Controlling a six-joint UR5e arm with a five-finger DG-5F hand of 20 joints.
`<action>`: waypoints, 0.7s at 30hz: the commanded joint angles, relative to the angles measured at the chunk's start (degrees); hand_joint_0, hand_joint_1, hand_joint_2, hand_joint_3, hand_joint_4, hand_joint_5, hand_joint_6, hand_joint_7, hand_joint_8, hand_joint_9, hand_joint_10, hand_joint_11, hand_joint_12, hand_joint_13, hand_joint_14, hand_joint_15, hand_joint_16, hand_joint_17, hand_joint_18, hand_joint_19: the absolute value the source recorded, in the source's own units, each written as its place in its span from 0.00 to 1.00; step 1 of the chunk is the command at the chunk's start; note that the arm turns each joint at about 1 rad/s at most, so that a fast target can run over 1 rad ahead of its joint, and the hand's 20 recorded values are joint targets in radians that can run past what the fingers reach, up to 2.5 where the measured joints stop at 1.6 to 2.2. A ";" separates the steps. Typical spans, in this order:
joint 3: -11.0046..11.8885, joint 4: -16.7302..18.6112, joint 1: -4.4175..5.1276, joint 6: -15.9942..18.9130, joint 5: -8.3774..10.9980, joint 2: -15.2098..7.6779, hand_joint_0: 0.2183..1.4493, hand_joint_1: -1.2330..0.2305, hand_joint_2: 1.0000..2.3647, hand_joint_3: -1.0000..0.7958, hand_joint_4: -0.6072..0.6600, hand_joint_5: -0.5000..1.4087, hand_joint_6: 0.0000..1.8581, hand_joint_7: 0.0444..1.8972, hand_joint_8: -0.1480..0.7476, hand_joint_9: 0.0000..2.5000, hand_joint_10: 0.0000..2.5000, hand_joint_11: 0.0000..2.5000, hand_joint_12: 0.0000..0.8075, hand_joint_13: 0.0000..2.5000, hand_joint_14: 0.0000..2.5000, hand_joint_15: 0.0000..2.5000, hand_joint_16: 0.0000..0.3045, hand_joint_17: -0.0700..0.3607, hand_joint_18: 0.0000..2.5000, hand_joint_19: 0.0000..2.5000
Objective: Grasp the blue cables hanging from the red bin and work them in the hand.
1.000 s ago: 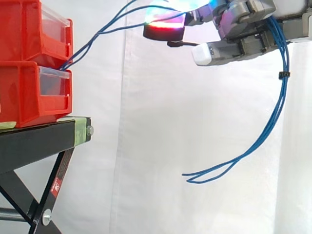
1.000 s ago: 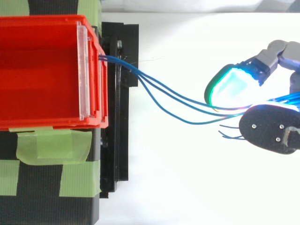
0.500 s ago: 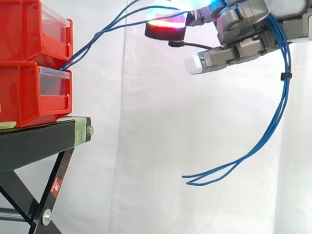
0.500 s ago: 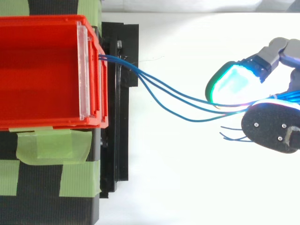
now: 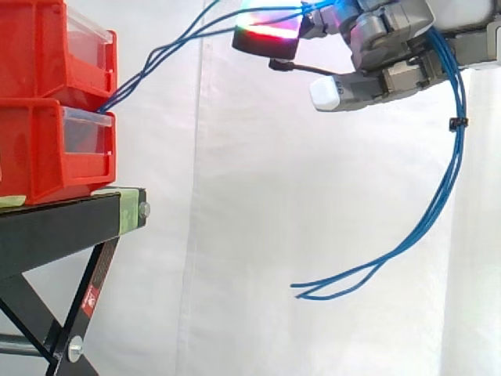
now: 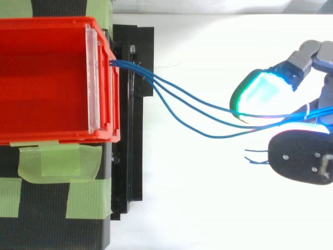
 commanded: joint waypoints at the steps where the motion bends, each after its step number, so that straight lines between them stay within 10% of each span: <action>1: -0.01 -0.01 -0.02 0.01 0.01 0.00 0.52 0.34 0.01 0.25 0.68 0.44 0.06 0.72 0.74 0.19 1.00 1.00 0.80 0.31 1.00 0.83 0.20 0.48 0.42 0.22; 10: -0.01 0.08 0.07 -0.07 0.01 0.09 0.54 0.36 0.01 0.21 0.69 0.45 0.08 0.72 0.75 0.23 1.00 1.00 0.79 0.35 1.00 0.83 0.20 0.48 0.47 0.22; 15: -0.01 0.08 0.07 -0.07 0.01 0.00 0.59 0.35 0.02 0.52 0.69 0.44 0.07 0.71 0.75 0.22 1.00 1.00 0.82 0.35 1.00 0.85 0.21 0.49 0.48 0.22; 21: -0.01 0.08 0.07 -0.07 0.01 0.00 0.63 0.35 0.01 0.63 0.70 0.44 0.08 0.70 0.74 0.22 1.00 1.00 0.81 0.35 1.00 0.82 0.22 0.51 0.47 0.17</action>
